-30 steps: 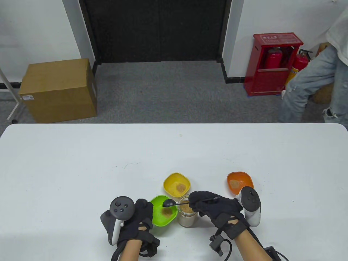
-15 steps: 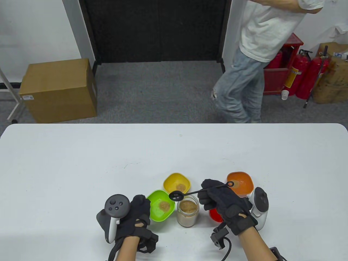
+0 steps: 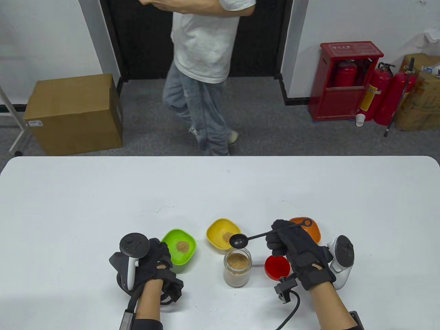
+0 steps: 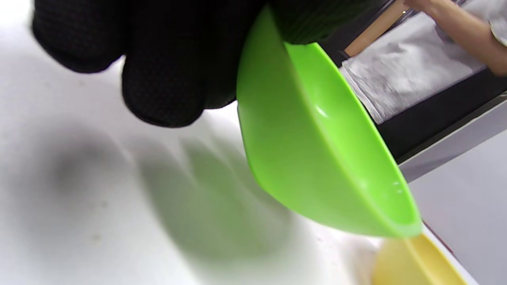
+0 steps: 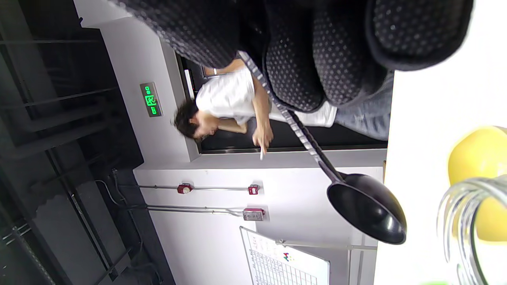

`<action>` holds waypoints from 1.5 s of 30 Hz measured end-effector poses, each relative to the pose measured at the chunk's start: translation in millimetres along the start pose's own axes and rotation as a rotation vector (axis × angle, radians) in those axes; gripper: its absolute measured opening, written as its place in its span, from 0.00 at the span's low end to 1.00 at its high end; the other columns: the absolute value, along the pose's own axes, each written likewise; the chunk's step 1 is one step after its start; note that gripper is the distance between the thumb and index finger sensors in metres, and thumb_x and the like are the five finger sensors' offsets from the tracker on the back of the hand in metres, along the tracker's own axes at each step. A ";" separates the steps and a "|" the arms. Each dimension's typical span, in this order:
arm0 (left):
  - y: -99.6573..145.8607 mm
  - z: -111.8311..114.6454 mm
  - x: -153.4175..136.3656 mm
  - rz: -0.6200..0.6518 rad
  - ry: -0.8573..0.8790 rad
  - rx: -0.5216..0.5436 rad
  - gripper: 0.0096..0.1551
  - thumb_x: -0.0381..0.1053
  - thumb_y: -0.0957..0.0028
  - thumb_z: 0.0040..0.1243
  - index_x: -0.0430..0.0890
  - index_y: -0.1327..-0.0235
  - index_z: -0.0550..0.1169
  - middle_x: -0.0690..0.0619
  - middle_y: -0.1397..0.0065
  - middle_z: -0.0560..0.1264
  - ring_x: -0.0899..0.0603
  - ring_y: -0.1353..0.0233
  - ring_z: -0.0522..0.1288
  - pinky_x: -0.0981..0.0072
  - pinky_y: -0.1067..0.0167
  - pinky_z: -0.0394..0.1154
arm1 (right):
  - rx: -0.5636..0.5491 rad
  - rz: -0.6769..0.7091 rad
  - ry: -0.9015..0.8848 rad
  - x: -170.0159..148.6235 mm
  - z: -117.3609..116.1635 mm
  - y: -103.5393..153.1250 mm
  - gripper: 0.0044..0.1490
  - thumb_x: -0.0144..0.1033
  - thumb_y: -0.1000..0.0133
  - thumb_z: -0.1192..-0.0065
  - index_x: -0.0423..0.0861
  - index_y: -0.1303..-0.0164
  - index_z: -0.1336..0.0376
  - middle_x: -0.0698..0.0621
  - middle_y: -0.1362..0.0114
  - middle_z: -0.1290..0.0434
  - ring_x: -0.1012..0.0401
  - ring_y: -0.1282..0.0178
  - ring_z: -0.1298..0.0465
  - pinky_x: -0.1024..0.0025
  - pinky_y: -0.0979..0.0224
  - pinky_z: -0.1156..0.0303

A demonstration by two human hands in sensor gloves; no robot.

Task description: Scoop brown sugar granules from jar into dishes

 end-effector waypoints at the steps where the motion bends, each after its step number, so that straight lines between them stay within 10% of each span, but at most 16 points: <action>1: -1.7 0.2 -3.0 -0.008 -0.002 0.003 0.29 0.54 0.39 0.59 0.38 0.31 0.73 0.43 0.39 0.85 0.42 0.51 0.89 0.45 0.50 0.81 | -0.005 -0.001 0.001 -0.4 1.1 -0.1 0.30 0.39 0.38 0.37 0.33 0.34 0.34 0.35 0.41 0.21 0.40 0.50 0.23 0.43 0.52 0.24; 21: 8.1 1.9 -17.1 -0.011 -0.015 -0.062 0.35 0.56 0.40 0.60 0.40 0.25 0.69 0.41 0.32 0.80 0.38 0.43 0.86 0.40 0.45 0.78 | -0.165 0.088 0.191 17.5 22.9 2.1 0.29 0.36 0.42 0.34 0.29 0.40 0.32 0.36 0.47 0.18 0.41 0.55 0.21 0.44 0.56 0.23; 30: 30.9 -27.1 12.8 0.197 -0.071 0.146 0.34 0.56 0.40 0.61 0.42 0.26 0.70 0.42 0.28 0.78 0.37 0.38 0.84 0.36 0.41 0.75 | -0.221 0.129 0.415 31.6 47.5 -6.1 0.28 0.38 0.44 0.27 0.29 0.46 0.27 0.36 0.53 0.15 0.41 0.59 0.20 0.43 0.60 0.23; 45: 56.9 11.5 63.0 0.571 -0.090 -0.060 0.35 0.57 0.41 0.62 0.47 0.23 0.68 0.46 0.22 0.73 0.36 0.29 0.78 0.33 0.32 0.69 | 0.174 -0.246 0.923 -4.9 50.8 -25.4 0.27 0.39 0.45 0.24 0.28 0.51 0.25 0.37 0.58 0.15 0.42 0.63 0.20 0.43 0.63 0.24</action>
Point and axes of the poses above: the tracker on the back of each hand, its own x axis roughly to the thumb side, its own y axis roughly from the fingertips to the wrist, z = x × y, the point moved 3 cm from there along -y, roughly from the wrist to the fingertips
